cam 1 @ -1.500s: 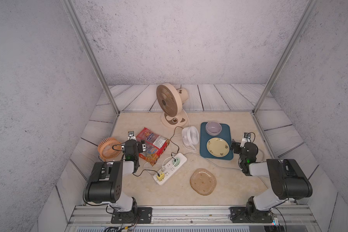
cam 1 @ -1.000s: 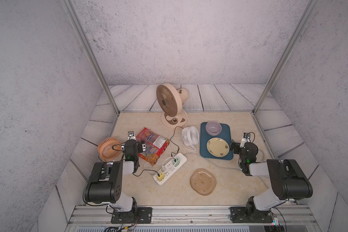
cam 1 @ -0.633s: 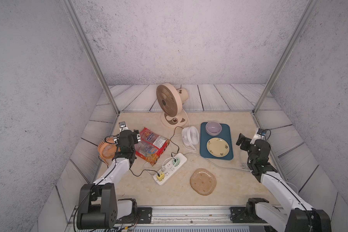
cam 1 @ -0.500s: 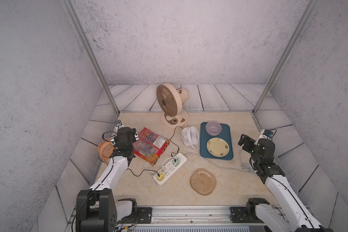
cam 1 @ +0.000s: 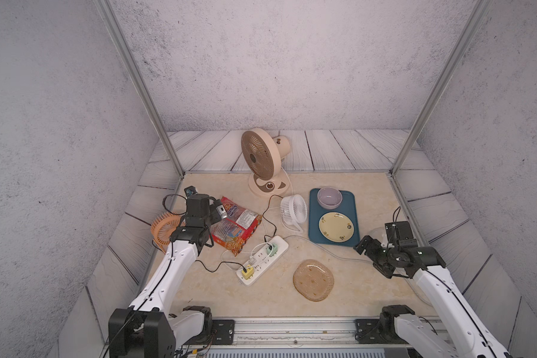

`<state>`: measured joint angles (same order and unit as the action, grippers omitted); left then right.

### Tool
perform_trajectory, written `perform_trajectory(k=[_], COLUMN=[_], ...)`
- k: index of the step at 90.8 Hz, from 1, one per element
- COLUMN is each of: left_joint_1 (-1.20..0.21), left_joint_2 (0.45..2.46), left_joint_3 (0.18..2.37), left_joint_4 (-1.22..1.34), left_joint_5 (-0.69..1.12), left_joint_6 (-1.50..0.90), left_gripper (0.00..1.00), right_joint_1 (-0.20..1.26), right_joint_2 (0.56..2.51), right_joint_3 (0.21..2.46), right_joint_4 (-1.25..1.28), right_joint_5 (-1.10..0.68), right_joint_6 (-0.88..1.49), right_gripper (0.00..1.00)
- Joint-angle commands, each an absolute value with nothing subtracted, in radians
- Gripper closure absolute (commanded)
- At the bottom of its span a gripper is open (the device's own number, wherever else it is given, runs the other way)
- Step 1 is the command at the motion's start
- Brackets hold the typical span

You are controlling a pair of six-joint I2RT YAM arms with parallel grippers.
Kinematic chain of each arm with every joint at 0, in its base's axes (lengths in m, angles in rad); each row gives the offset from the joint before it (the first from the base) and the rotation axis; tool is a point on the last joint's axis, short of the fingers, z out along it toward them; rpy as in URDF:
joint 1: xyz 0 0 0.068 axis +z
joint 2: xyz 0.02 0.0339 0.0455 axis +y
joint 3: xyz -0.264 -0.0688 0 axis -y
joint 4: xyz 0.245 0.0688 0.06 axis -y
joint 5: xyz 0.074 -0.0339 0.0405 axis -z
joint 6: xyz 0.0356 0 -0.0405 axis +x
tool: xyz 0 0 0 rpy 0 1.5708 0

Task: Unplug the desk fan from the power strip
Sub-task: Pick up the distractor from the center of the board.

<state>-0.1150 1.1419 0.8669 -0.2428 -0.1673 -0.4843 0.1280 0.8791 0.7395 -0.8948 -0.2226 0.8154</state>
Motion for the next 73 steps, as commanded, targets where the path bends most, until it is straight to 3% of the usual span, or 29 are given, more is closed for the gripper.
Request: perform_trajectory(k=[1, 25, 49, 73], left_joint_1=[-0.127, -0.138, -0.149, -0.152], left_joint_2=[1.110, 1.106, 1.094, 1.088], left_joint_3=[0.900, 0.917, 0.912, 0.902], left_joint_4=[-0.305, -0.316, -0.314, -0.302], left_joint_5=[-0.106, -0.090, -0.096, -0.109], left_joint_6=[-0.531, -0.503, -0.484, -0.480], left_gripper=[0.02, 0.02, 0.02, 0.01], right_joint_1=[0.174, 0.436, 0.473, 0.509], right_joint_2=[0.914, 1.099, 1.234, 1.325], right_joint_3=[0.731, 0.672, 0.646, 0.657], right_joint_4=[-0.994, -0.804, -0.715, -0.701], right_joint_5=[-0.288, -0.379, -0.417, -0.431], right_joint_6=[0.804, 0.909, 0.913, 0.912], right_gripper=[0.04, 0.21, 0.46, 0.55])
